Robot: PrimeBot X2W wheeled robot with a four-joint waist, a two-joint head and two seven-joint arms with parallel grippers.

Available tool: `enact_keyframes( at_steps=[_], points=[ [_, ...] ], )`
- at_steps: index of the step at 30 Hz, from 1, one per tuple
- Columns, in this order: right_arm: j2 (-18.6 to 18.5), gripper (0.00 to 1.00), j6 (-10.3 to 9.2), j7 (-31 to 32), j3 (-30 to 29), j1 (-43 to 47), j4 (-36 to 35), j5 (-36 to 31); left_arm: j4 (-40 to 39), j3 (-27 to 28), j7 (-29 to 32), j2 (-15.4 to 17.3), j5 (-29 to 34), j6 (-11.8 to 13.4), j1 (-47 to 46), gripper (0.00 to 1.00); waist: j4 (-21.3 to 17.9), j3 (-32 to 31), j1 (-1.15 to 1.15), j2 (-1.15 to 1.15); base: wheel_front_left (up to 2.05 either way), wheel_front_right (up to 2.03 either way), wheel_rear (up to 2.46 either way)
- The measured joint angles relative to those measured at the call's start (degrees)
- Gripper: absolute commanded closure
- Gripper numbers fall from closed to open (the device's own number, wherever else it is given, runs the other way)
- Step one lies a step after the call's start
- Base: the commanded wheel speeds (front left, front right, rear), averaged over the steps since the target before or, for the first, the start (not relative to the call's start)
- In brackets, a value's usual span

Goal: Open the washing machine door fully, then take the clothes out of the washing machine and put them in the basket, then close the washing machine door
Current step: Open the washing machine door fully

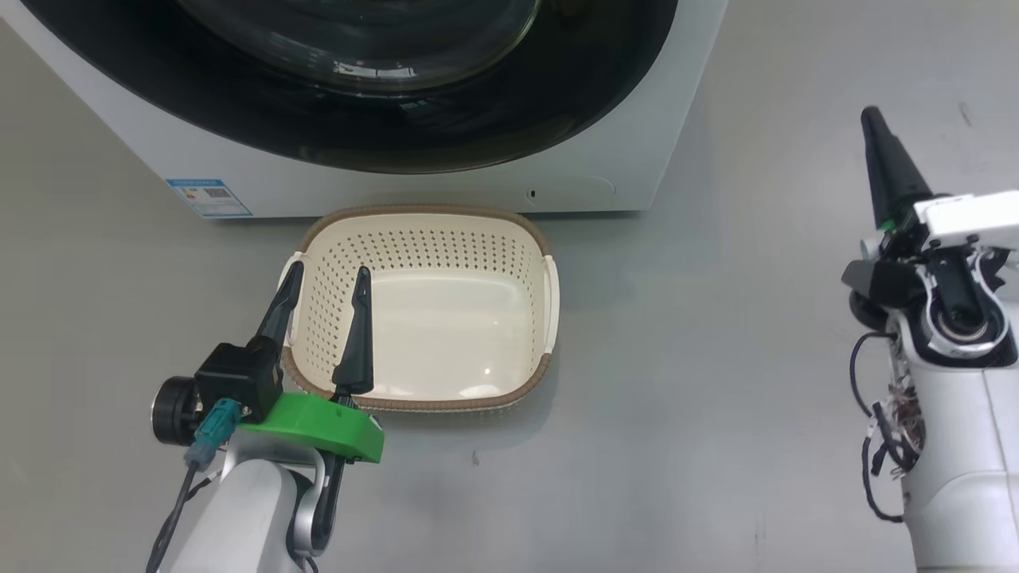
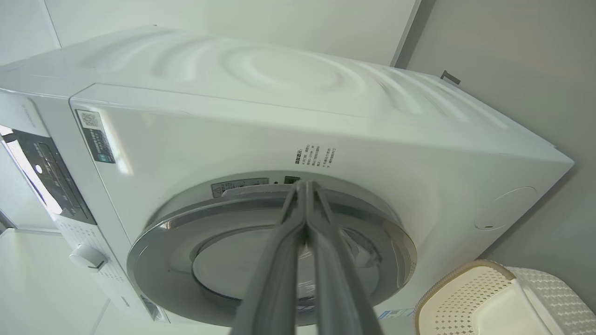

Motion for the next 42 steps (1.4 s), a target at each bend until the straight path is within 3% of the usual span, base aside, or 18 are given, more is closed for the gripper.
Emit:
enact_keyframes(
  at_steps=[24,42],
  points=[
    [-7.6,1.00,-3.54,12.3,2.5,-23.7,4.6,2.5,-1.3,-1.9,0.0,-0.6,0.0,-1.3,-6.3,0.00,7.6,10.5,0.01,0.00,0.00,0.00,0.00],
    [-8.2,1.00,-5.04,16.5,5.1,-34.3,11.1,2.2,-2.3,-3.8,-0.2,-0.8,-2.2,-1.4,-7.9,0.00,10.9,13.5,0.00,0.00,0.00,0.00,0.00]
  ],
)
